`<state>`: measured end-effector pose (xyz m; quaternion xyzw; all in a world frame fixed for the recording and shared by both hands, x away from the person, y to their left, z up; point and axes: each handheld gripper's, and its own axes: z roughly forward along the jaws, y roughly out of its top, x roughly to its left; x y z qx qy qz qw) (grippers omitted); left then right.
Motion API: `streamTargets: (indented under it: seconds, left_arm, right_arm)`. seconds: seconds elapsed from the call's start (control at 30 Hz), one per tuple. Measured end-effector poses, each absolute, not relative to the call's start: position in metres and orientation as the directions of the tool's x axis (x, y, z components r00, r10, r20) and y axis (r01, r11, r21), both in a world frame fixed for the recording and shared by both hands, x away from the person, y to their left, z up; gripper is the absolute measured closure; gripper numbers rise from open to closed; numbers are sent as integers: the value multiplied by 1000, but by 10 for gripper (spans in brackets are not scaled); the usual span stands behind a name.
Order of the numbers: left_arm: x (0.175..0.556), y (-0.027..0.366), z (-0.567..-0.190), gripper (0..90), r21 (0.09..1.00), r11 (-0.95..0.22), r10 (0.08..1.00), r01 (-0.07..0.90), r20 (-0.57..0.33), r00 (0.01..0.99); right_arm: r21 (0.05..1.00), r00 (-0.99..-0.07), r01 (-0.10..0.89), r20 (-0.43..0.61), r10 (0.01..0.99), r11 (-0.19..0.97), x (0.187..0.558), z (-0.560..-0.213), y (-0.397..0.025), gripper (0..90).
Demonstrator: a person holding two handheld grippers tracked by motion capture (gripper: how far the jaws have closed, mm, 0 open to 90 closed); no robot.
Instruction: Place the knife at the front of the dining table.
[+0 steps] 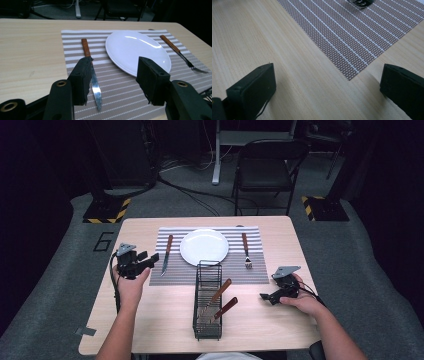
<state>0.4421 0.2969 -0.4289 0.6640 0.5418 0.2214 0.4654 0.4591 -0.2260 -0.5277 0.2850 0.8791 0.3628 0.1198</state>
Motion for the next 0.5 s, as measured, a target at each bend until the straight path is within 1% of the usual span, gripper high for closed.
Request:
streamTargets:
  seconds: [0.1,0.3,0.5]
  left_arm:
    - [438,295,-435,434,847,-6,925,531,-196,324]
    - [429,295,-446,427,826,-61,927,561,-161,338]
    - [422,304,-459,422,808,-63,928,586,-169,333]
  right_arm:
    - [706,-809,414,-4,588,574,459,-528,-226,0]
    - [706,-808,417,-1,590,573,459,-528,-226,0]
    - [706,-807,418,-1,591,572,459,-528,-226,0]
